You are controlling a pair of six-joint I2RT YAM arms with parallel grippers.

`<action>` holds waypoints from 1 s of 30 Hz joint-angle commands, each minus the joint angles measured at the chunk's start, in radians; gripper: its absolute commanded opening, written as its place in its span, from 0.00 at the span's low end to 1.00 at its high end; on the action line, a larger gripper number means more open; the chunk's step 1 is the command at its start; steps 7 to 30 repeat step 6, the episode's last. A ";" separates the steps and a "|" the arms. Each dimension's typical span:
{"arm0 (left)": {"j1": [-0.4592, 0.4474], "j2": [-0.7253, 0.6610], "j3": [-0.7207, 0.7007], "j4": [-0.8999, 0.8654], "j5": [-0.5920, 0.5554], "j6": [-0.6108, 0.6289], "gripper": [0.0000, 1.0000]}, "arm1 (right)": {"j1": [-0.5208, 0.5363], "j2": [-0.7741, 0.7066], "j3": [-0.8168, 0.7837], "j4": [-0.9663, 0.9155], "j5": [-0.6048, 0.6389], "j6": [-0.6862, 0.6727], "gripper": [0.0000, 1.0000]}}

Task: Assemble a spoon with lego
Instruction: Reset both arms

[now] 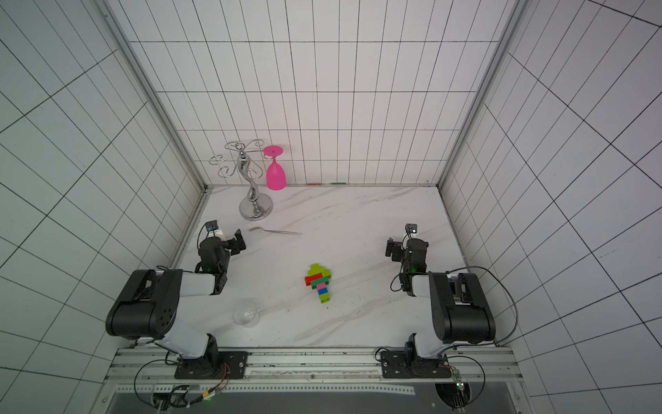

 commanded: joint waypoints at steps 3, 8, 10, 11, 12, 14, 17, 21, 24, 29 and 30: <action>-0.004 -0.020 0.017 -0.012 -0.007 0.003 0.99 | -0.004 0.018 0.050 -0.033 -0.024 -0.004 0.99; -0.004 -0.020 0.017 -0.013 -0.007 0.003 0.99 | -0.005 0.012 0.035 -0.009 -0.025 -0.008 0.99; -0.004 -0.020 0.017 -0.013 -0.007 0.003 0.99 | -0.005 0.012 0.035 -0.009 -0.025 -0.008 0.99; -0.004 -0.020 0.017 -0.013 -0.007 0.003 0.99 | -0.005 0.012 0.035 -0.009 -0.025 -0.008 0.99; -0.004 -0.020 0.017 -0.013 -0.007 0.003 0.99 | -0.005 0.012 0.035 -0.009 -0.025 -0.008 0.99; -0.004 -0.020 0.017 -0.013 -0.007 0.003 0.99 | -0.005 0.012 0.035 -0.009 -0.025 -0.008 0.99; -0.004 -0.020 0.017 -0.013 -0.007 0.003 0.99 | -0.005 0.012 0.035 -0.009 -0.025 -0.008 0.99; -0.004 -0.020 0.017 -0.013 -0.007 0.003 0.99 | -0.005 0.012 0.035 -0.009 -0.025 -0.008 0.99; -0.004 -0.020 0.017 -0.013 -0.007 0.003 0.99 | -0.005 0.012 0.035 -0.009 -0.025 -0.008 0.99; -0.004 -0.020 0.017 -0.013 -0.007 0.003 0.99 | -0.005 0.012 0.035 -0.009 -0.025 -0.008 0.99; -0.004 -0.020 0.017 -0.013 -0.007 0.003 0.99 | -0.005 0.012 0.035 -0.009 -0.025 -0.008 0.99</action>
